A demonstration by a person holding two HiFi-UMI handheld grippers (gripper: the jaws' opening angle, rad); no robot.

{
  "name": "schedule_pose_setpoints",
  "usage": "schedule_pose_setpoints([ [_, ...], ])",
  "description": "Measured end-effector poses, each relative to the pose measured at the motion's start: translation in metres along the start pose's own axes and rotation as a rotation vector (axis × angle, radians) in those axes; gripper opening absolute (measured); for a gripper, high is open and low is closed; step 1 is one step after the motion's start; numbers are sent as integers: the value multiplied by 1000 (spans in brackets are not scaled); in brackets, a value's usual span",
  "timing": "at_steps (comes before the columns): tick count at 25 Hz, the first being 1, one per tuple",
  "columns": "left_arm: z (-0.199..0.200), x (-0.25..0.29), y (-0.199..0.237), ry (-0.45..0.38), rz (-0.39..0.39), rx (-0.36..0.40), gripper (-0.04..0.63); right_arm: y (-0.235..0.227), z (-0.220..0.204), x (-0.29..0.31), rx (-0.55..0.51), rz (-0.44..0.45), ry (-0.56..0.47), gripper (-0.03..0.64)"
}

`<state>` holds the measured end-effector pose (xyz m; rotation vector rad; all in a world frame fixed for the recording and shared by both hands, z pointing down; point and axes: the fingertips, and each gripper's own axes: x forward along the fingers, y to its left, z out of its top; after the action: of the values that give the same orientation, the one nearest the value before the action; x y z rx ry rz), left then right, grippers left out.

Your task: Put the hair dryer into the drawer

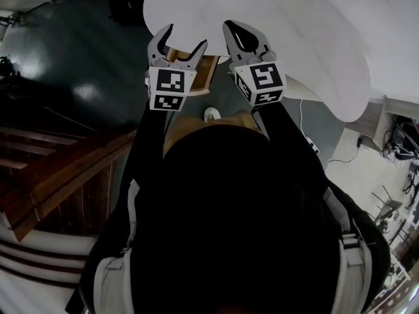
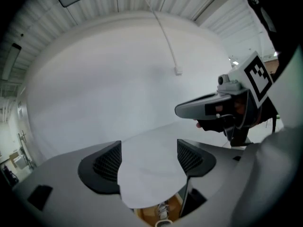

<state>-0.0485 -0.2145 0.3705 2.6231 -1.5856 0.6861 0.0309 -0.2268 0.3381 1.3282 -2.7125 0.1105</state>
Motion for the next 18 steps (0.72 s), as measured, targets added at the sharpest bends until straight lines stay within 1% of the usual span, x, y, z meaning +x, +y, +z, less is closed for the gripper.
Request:
schedule_pose_setpoints([
  [6,34,-22,20,-130,76,-16,379,2,19,-10,-24,-19,-41,29],
  [8,41,-30,29,-165,128,-8,364,2,23,-13,-27,-25,-50,29],
  [10,46,-36,36,-195,179,8,279,2,25,-15,-31,-28,-53,29],
  [11,47,-39,37,-206,194,9,253,2,26,-16,-34,-28,-53,29],
  [14,46,-45,41,-217,218,-11,212,4,28,-17,-41,-26,-58,29],
  [16,42,-49,46,-211,237,-31,146,6,29,-17,-43,-30,-60,29],
  [18,37,-54,51,-213,249,-56,94,8,28,-16,-46,-29,-57,29],
])
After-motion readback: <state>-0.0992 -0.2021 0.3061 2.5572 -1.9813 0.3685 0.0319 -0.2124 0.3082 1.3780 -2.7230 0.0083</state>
